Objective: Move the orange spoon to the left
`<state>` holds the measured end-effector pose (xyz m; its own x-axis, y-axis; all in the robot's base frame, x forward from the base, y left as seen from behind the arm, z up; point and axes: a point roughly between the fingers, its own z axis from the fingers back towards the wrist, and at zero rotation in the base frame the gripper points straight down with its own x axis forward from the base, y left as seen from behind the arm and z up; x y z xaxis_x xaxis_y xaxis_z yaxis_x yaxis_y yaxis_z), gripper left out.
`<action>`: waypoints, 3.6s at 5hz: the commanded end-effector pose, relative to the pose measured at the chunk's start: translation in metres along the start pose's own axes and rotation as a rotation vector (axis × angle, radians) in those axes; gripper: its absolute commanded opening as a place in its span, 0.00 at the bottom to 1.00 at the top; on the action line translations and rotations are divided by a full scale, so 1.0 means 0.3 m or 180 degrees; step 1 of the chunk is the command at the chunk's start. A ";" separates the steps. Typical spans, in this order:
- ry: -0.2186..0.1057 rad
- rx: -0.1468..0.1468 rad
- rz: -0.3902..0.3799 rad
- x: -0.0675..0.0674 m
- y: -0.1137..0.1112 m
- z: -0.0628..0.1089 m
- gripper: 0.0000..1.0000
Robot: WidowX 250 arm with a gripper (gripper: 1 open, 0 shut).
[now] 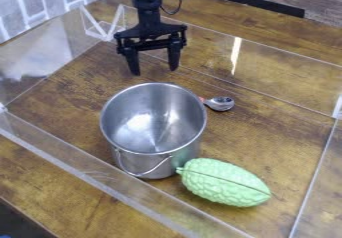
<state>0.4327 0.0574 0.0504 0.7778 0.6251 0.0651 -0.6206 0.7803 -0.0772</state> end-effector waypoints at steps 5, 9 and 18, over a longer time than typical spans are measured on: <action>0.0109 -0.0251 -0.0848 -0.207 -0.164 0.197 1.00; 0.0196 -0.0331 -0.1380 -0.411 -0.274 0.362 1.00; 0.0374 0.0058 -0.1729 -0.412 -0.392 0.143 1.00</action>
<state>0.4027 -0.1029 0.0712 0.9859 0.1470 -0.0805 -0.1494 0.9885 -0.0249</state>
